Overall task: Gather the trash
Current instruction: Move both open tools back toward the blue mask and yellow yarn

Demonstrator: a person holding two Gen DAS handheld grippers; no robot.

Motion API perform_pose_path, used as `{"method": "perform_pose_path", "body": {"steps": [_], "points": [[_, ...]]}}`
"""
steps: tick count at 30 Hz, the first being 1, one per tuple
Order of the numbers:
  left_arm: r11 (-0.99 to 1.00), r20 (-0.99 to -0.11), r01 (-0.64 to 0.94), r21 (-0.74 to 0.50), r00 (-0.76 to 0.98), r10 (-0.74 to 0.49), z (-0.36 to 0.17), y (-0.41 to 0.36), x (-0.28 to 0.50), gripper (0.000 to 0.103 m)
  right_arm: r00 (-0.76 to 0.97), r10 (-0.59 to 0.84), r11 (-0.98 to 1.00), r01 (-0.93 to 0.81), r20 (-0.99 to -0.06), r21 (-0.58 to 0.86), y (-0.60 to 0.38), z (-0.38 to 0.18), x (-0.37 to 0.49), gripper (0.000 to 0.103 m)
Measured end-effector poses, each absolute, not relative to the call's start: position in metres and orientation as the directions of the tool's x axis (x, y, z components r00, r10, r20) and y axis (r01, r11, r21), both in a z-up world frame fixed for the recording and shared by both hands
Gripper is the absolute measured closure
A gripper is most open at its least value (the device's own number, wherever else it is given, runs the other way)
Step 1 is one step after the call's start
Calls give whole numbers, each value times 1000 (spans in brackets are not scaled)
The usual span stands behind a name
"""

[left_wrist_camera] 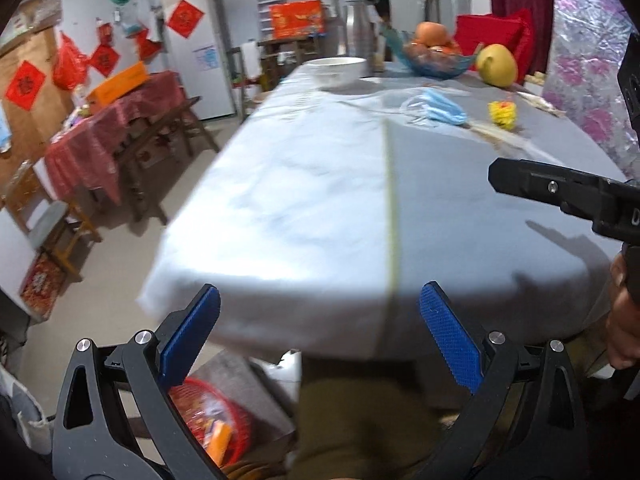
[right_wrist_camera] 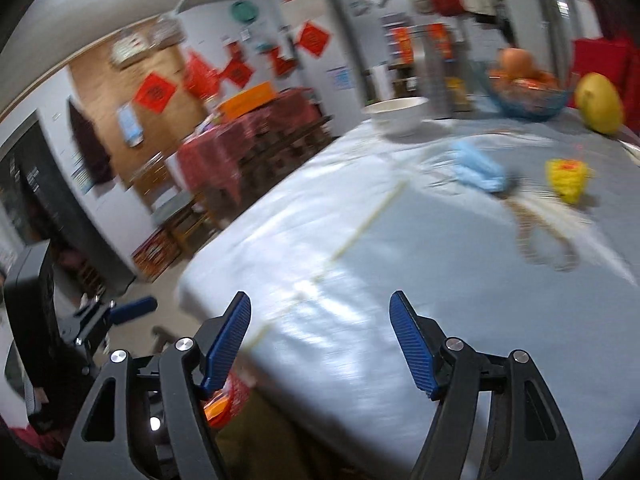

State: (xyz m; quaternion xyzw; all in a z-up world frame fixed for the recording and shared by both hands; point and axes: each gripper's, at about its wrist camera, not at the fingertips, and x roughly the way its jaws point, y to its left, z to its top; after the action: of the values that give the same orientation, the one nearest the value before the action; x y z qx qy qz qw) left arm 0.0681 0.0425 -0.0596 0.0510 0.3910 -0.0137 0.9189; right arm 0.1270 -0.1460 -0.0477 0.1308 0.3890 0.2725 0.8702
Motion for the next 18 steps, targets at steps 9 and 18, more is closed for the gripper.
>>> {"method": "perform_pose_path", "body": {"steps": [9, 18], "points": [[987, -750, 160, 31, 656, -83, -71, -4, 144, 7, 646, 393, 898, -116, -654, 425, -242, -80, 167, 31], [976, -765, 217, 35, 634, -114, -64, -43, 220, 7, 661, 290, 939, -55, -692, 340, -273, -87, 219, 23]]}}
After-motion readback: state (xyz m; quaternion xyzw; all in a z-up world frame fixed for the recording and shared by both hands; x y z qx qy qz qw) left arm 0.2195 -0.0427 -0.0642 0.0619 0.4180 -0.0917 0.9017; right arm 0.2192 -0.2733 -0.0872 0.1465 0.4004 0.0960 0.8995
